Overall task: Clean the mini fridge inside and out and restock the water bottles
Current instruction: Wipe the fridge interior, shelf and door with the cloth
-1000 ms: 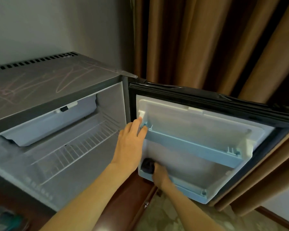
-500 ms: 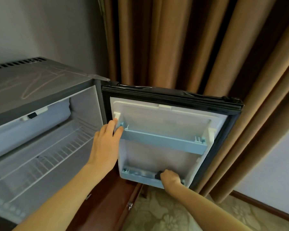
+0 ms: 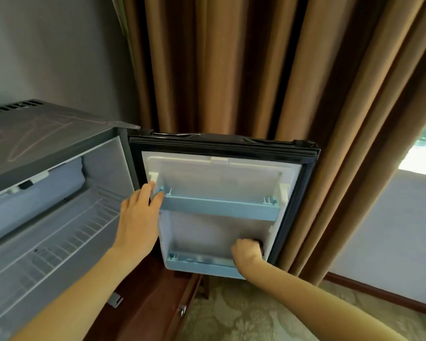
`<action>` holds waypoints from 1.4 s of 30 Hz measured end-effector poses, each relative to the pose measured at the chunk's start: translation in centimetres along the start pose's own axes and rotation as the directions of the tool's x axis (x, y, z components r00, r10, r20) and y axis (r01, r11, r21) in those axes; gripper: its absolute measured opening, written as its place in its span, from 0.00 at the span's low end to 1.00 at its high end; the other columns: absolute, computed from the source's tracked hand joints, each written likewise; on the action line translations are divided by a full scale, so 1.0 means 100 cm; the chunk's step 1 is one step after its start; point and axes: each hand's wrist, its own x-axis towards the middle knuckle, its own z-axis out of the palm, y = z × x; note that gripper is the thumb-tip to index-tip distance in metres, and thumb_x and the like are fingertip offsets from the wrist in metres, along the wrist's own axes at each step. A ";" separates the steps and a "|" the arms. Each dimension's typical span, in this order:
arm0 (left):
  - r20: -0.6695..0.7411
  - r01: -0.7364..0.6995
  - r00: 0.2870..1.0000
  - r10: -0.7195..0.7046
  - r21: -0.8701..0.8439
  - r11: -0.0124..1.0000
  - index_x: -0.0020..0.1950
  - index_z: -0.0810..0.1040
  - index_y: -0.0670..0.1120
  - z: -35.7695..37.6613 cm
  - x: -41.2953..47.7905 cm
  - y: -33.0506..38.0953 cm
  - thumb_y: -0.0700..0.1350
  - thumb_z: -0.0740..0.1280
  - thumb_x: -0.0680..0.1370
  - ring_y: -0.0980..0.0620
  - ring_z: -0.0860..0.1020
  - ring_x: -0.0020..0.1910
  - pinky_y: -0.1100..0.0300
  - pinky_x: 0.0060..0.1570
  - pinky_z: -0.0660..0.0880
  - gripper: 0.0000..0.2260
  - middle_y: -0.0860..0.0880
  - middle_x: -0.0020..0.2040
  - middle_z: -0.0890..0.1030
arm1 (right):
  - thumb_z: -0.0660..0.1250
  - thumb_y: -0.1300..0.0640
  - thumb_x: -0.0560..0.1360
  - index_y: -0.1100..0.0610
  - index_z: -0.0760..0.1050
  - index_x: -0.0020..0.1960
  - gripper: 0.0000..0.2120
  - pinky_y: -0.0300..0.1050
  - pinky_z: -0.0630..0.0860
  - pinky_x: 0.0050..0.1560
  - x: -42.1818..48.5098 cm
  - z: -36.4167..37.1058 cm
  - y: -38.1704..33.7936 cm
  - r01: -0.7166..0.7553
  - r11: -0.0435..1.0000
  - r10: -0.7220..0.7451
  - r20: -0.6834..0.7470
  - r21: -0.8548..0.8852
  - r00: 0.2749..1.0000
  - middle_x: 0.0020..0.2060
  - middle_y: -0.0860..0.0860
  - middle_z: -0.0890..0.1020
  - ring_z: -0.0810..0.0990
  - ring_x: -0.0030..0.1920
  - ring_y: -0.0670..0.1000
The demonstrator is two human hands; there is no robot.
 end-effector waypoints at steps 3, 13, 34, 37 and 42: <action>-0.006 0.007 1.000 -0.007 0.009 1.000 0.59 0.77 0.34 0.002 0.000 0.000 0.23 0.72 0.59 0.30 0.77 0.54 0.36 0.47 0.75 0.29 0.32 0.61 0.75 | 0.63 0.68 0.75 0.62 0.74 0.63 0.16 0.50 0.77 0.55 -0.034 -0.012 0.031 0.034 0.927 0.014 -0.126 0.373 0.992 0.57 0.58 0.78 0.78 0.58 0.59; -0.059 -0.036 0.997 0.039 0.048 0.998 0.56 0.77 0.34 0.011 0.009 -0.001 0.26 0.72 0.62 0.34 0.74 0.42 0.40 0.39 0.71 0.23 0.34 0.52 0.71 | 0.60 0.65 0.78 0.56 0.76 0.45 0.08 0.55 0.76 0.48 -0.132 0.017 0.131 0.184 -0.503 0.449 0.074 0.844 0.890 0.46 0.59 0.80 0.80 0.44 0.57; -0.169 -0.039 0.985 0.027 -0.066 0.997 0.59 0.78 0.37 0.024 0.013 -0.007 0.29 0.68 0.69 0.36 0.70 0.44 0.41 0.41 0.71 0.18 0.37 0.50 0.70 | 0.55 0.65 0.81 0.58 0.71 0.68 0.17 0.31 0.72 0.56 -0.044 0.011 0.072 0.559 -0.307 0.721 -0.196 0.770 0.665 0.57 0.50 0.79 0.76 0.55 0.40; -0.175 -0.028 0.985 0.014 -0.075 0.997 0.60 0.77 0.37 0.026 0.013 -0.003 0.28 0.66 0.70 0.36 0.71 0.45 0.42 0.42 0.71 0.19 0.37 0.50 0.70 | 0.55 0.65 0.81 0.56 0.70 0.68 0.17 0.42 0.72 0.61 -0.027 0.057 0.050 0.424 -0.421 0.649 -0.061 0.802 0.759 0.59 0.52 0.78 0.75 0.60 0.50; -0.180 -0.029 0.984 0.016 -0.069 0.997 0.61 0.76 0.36 0.030 0.014 -0.003 0.28 0.65 0.72 0.34 0.72 0.48 0.42 0.43 0.72 0.18 0.37 0.51 0.70 | 0.55 0.65 0.81 0.57 0.69 0.69 0.18 0.52 0.68 0.67 0.013 0.137 0.015 0.119 -0.569 0.503 0.229 0.814 0.833 0.64 0.56 0.75 0.72 0.66 0.56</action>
